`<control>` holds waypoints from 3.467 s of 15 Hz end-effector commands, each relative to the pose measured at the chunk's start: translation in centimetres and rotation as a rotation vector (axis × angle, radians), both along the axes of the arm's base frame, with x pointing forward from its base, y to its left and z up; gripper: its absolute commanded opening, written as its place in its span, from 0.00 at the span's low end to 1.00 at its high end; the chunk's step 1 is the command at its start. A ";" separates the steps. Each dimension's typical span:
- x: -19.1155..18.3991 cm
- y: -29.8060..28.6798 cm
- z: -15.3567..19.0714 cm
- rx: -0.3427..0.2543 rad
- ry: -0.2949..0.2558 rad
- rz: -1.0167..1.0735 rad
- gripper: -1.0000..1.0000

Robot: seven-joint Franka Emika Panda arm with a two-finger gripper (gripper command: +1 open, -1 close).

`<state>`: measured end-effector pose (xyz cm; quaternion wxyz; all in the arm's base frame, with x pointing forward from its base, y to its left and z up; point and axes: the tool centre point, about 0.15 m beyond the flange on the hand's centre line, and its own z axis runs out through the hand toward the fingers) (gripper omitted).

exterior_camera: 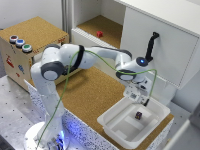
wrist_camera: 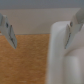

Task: Move the green light switch to turn on the green light

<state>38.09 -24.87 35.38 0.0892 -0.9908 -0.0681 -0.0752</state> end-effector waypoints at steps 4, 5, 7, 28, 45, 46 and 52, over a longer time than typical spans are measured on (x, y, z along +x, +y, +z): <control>-3.1 19.5 -0.7 -0.150 -0.027 0.018 1.00; -3.3 21.2 -0.3 -0.144 -0.021 0.060 1.00; -3.7 25.8 1.3 -0.165 -0.033 0.192 1.00; -10.3 66.5 12.4 -0.025 0.027 1.268 1.00; -20.6 68.2 11.3 -0.128 -0.166 1.386 0.00; -21.0 68.3 11.3 -0.127 -0.165 1.404 0.00; -22.2 69.2 10.6 -0.133 -0.160 1.469 0.00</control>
